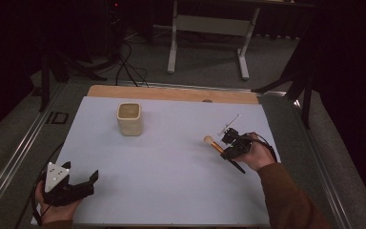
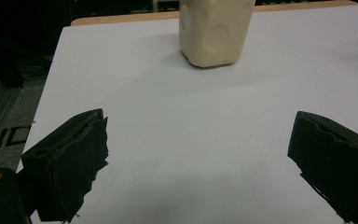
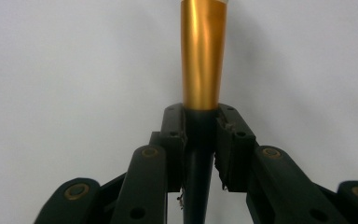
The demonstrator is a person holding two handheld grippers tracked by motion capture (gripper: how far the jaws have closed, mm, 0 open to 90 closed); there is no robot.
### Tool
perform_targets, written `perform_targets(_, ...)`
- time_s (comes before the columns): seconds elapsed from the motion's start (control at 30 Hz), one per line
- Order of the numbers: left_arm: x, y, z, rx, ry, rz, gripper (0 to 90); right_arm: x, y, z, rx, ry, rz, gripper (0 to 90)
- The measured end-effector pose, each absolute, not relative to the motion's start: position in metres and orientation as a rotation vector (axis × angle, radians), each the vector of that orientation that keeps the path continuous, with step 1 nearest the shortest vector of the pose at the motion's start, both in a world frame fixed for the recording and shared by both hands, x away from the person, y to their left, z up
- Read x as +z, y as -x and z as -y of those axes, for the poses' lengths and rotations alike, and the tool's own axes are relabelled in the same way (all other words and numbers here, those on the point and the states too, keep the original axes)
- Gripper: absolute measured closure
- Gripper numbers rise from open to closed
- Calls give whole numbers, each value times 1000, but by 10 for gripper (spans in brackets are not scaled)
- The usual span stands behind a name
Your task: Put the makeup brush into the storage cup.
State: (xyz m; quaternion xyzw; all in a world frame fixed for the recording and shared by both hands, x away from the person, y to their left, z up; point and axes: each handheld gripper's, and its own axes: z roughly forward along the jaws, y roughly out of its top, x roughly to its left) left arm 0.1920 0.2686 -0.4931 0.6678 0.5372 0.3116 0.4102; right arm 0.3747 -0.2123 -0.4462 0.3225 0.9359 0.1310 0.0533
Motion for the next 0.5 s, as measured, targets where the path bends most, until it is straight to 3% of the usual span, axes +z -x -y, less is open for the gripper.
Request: perform_targets(0.5, -492, -193, -260, 722, -1721, -1254, 54, -444, -365, 194, 465, -775, -2891, 743)
